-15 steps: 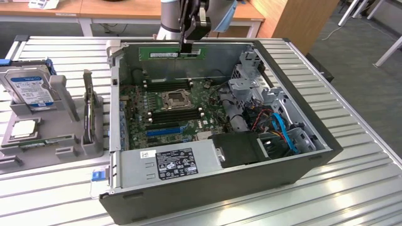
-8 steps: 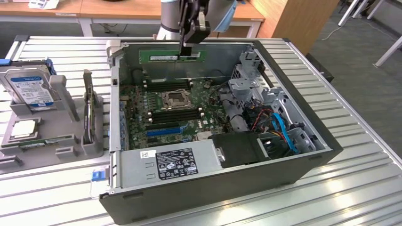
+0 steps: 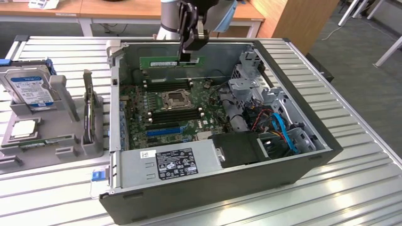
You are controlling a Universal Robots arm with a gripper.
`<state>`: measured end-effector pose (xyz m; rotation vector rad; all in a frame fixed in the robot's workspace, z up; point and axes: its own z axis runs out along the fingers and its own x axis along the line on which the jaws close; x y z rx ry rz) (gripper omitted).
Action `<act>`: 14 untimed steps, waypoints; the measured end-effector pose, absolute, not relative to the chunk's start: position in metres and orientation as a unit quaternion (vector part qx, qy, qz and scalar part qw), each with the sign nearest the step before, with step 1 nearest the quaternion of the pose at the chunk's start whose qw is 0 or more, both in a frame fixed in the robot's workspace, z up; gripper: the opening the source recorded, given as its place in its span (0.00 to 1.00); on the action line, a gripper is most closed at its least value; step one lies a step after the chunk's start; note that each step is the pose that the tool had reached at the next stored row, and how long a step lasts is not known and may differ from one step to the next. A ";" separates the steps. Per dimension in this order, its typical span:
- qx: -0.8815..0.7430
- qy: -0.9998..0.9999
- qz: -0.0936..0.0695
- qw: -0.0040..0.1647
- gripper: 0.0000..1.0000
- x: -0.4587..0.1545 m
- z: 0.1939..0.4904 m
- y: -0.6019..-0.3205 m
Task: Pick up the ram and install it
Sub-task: 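Pick up the ram and move it above insertion slot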
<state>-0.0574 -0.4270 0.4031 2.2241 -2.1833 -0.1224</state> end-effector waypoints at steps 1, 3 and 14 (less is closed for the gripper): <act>0.713 -0.700 -0.039 0.011 0.12 -0.057 0.401 -0.427; 0.713 -0.700 -0.039 0.011 0.12 -0.057 0.398 -0.427; 0.713 -0.700 -0.040 0.011 0.12 -0.057 0.378 -0.427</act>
